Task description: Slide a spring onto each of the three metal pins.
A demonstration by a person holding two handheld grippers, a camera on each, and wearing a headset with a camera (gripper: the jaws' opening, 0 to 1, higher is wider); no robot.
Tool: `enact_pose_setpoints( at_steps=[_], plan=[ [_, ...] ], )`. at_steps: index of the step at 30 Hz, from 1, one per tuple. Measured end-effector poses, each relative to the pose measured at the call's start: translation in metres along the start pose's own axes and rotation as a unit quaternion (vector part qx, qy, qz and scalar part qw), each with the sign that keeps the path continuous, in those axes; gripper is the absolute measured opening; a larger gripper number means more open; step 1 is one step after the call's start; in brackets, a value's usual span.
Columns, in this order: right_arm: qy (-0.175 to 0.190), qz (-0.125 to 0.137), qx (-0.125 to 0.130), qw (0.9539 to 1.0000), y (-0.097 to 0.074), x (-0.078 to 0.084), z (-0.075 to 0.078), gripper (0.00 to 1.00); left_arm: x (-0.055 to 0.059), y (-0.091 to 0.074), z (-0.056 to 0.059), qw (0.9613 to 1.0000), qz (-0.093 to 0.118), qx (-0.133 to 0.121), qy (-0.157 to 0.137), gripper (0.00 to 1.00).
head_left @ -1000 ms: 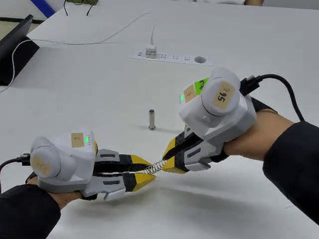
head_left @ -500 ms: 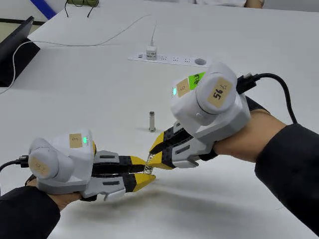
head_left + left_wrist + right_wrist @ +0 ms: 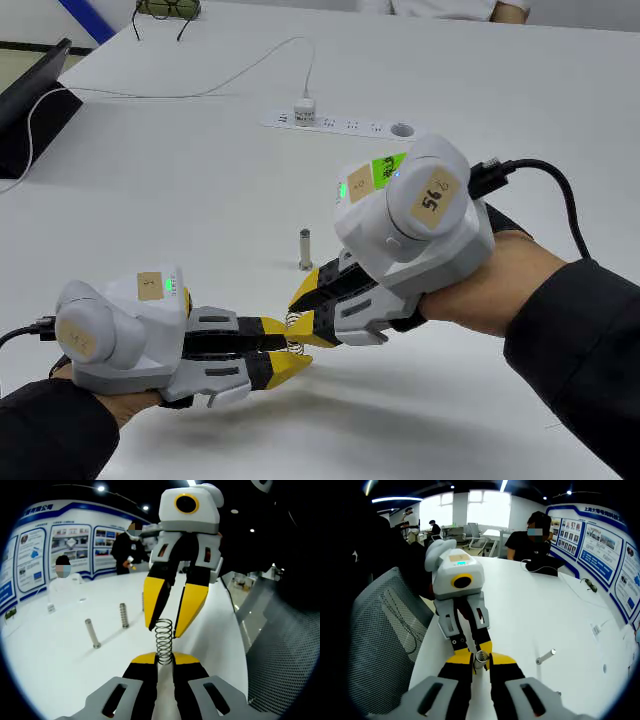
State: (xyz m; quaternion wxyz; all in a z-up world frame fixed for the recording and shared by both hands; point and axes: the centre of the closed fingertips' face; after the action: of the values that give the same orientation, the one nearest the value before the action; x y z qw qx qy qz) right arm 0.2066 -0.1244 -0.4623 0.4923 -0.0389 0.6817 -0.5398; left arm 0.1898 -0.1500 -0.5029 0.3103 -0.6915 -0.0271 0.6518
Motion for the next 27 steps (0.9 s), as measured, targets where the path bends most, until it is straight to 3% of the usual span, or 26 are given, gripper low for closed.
enact_pose_setpoints(
  at_steps=[12, 27],
  plan=[
    [0.013, 0.010, 0.001, 0.9999, 0.0026, -0.0005, 0.0020, 0.13, -0.0022, -0.0007, -0.0012, 1.0000, 0.007, 0.000, -0.002, 0.11],
    [0.020, 0.011, 0.011, 0.9997, -0.0003, 0.0013, 0.0088, 0.12, -0.0026, -0.0048, -0.0089, 0.9997, 0.010, -0.022, -0.009, 0.15]
  ],
)
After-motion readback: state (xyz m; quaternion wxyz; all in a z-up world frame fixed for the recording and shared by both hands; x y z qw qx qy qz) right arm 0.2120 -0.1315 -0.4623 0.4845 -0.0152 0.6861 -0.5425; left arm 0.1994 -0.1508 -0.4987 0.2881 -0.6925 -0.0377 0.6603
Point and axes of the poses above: the centre of the closed fingertips' face, and the gripper's own axes: y roughly forward along the fingers, z roughly to its right, x roughly out of its underside, and after that the axes turned 7 degrees about -z, right-handed
